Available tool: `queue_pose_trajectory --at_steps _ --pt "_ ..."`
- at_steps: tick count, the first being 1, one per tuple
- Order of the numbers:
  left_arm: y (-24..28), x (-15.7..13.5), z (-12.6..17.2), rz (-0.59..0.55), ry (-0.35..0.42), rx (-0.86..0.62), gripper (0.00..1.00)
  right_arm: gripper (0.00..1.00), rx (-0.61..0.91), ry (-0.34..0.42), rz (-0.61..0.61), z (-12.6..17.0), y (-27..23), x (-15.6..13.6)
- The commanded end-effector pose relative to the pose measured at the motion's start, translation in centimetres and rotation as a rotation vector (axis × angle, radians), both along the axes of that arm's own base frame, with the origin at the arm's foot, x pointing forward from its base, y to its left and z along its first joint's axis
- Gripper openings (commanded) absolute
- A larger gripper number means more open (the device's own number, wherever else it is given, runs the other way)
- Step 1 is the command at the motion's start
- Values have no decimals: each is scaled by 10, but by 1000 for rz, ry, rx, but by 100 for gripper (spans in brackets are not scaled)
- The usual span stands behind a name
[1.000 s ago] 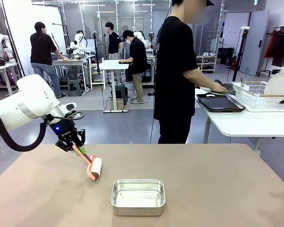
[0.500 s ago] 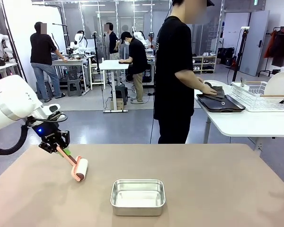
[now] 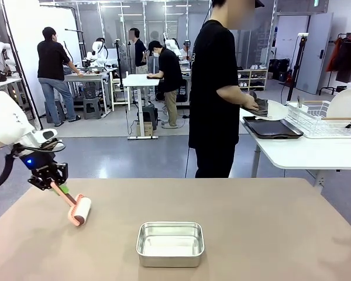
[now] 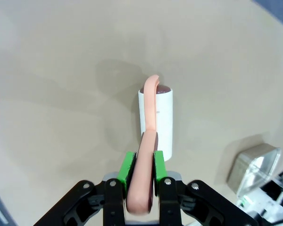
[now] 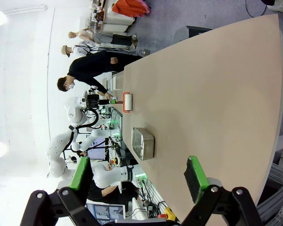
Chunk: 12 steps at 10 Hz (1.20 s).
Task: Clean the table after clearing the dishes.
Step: When the right (or left) Handle tray is removed, use the right hand (or left hand) to clean the right (or left) side of the table with the Lint Roller.
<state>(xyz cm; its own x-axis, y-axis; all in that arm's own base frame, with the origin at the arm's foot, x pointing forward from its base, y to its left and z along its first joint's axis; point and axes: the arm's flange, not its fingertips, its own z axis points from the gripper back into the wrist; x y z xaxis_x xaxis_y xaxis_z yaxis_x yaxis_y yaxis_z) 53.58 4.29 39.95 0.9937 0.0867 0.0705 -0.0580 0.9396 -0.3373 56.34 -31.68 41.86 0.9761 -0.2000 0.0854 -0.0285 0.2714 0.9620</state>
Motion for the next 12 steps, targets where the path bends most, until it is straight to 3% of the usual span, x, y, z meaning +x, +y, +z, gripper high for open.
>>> queue_pose_trajectory --at_steps 1,4,8,12 --pt "34 -19 -36 47 35 118 14 100 0 -2 0 2 2 -1" --pt "58 -30 -30 127 48 219 14 100 0 -2 0 2 2 -1" --pt "67 -34 -22 161 71 405 14 100 0 -2 0 2 2 -1" --pt "61 -40 -5 177 82 490 14 100 0 -2 0 2 2 -1"
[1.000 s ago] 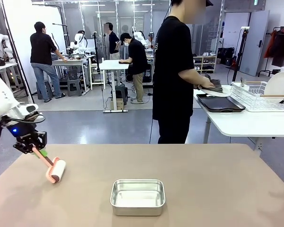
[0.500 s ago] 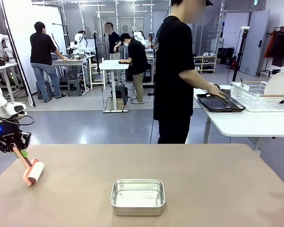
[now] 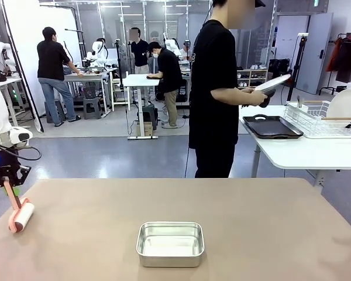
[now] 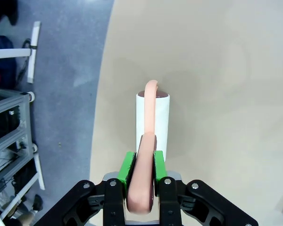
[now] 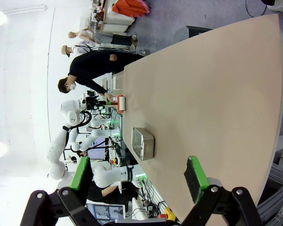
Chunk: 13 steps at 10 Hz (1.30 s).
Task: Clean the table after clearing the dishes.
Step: When the right (or left) Handle tray is removed, use the right hand (or left hand) to clean the right (or left) side of the table with the Lint Roller.
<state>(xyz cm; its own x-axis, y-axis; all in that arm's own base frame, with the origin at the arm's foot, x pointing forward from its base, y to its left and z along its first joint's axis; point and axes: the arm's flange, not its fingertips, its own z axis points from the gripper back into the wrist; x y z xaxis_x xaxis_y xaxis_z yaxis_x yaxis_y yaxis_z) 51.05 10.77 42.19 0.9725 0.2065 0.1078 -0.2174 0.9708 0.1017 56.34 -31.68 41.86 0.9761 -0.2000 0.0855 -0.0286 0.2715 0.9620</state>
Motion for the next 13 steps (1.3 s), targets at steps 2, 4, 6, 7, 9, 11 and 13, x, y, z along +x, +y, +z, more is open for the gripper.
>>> queue_pose_trajectory --at_steps 2,4,6,7,9,11,13 --pt "-9 -26 -3 -10 30 -67 14 100 0 -2 0 2 2 -1" --pt "-15 -38 21 -9 -8 -39 14 100 0 -2 0 2 2 -1" --pt "-24 -51 50 -24 -24 15 14 100 0 -2 0 2 2 -1" --pt "-29 -54 65 -32 -33 39 14 100 0 -2 0 2 2 -1" --pt "-35 -52 82 -38 -52 60 14 100 0 -2 0 2 2 -1" --pt "-40 -46 81 -39 -40 82 14 100 0 -2 0 2 2 -1" --pt "-40 -50 82 -64 -63 37 14 100 0 -2 0 2 2 -1"
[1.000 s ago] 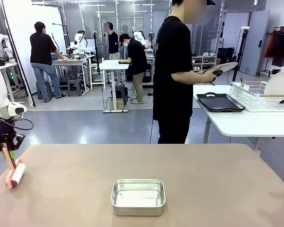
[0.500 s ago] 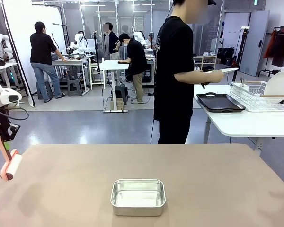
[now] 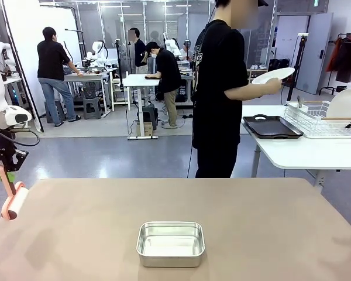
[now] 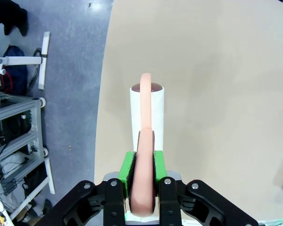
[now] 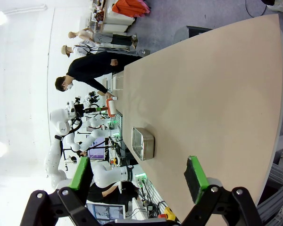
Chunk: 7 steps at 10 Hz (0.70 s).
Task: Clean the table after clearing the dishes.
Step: When the right (or left) Handle tray is removed, use the right hand (or left hand) to clean the right (or left) side of the table with the Lint Roller, then place the Lint Roller back on top of the Airtight Container.
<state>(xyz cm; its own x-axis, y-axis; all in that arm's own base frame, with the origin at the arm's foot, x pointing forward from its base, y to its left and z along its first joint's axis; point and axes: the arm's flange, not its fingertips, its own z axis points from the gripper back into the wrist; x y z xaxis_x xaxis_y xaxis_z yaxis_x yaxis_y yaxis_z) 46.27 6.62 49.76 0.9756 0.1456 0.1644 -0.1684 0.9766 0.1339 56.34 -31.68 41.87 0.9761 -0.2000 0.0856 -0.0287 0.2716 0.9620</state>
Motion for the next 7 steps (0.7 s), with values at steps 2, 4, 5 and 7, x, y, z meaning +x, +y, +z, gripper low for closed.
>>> queue_pose_trajectory --at_steps 2,4,5,7 --pt "1 -3 7 -8 -13 -6 14 100 0 -2 0 2 2 -1" --pt "1 -3 7 -8 -13 -6 14 100 0 -2 0 2 2 -1" --pt "1 -3 7 -8 -13 -6 14 100 0 -2 0 2 2 -1" --pt "1 -3 7 -8 -13 -6 14 100 0 -2 0 2 2 -1"
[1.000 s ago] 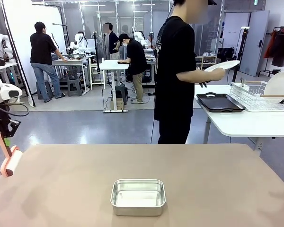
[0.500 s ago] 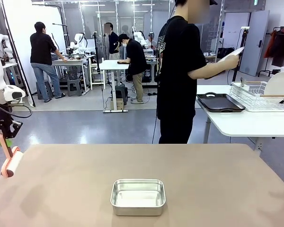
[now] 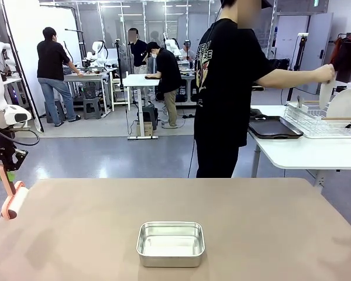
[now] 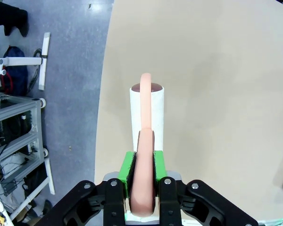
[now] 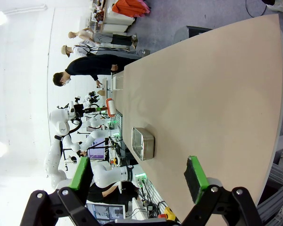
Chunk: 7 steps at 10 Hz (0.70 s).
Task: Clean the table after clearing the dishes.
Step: Place the Lint Roller back on top of the Airtight Container.
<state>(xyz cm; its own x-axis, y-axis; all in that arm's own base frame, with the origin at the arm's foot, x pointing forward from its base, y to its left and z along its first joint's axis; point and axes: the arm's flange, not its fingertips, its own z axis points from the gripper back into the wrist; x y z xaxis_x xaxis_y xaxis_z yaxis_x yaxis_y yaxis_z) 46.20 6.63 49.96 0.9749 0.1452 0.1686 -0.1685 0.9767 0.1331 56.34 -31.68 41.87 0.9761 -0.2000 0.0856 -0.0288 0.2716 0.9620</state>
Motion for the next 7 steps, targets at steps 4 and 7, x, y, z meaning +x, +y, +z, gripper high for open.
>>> queue_pose_trajectory --at_steps 4,7 --pt "1 -2 5 -7 -8 -6 14 100 0 -2 0 2 2 -1" --pt "-18 -1 16 -76 -50 48 22 100 0 -2 0 2 2 -1"
